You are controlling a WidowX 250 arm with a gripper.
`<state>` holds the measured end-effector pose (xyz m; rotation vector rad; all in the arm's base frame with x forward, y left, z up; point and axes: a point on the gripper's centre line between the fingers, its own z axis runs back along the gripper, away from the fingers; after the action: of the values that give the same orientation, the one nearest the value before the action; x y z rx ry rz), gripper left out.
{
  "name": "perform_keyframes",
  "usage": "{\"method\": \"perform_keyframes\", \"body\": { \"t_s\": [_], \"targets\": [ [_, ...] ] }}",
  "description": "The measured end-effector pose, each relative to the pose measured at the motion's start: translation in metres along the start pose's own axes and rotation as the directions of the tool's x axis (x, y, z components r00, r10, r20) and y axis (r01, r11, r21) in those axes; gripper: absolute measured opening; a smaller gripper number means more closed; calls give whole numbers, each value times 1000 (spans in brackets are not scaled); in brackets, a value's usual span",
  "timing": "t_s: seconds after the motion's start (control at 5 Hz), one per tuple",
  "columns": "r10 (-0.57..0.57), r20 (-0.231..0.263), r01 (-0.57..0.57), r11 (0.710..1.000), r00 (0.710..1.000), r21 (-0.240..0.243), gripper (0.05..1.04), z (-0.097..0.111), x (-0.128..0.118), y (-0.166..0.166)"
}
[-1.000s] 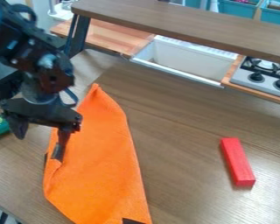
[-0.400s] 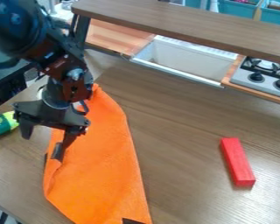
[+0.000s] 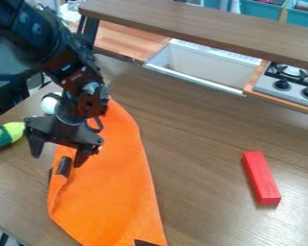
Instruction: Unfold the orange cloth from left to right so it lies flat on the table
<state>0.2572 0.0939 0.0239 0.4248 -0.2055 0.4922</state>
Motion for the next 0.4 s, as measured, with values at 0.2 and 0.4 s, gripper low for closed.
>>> {"method": "perform_keyframes", "body": {
  "t_s": [0.2,0.4],
  "targets": [
    [-9,-8,9,1000,1000,7,999,-4,0,-3],
    [-26,-7,26,1000,1000,12,999,-6,-2,-8]
  ]
}}
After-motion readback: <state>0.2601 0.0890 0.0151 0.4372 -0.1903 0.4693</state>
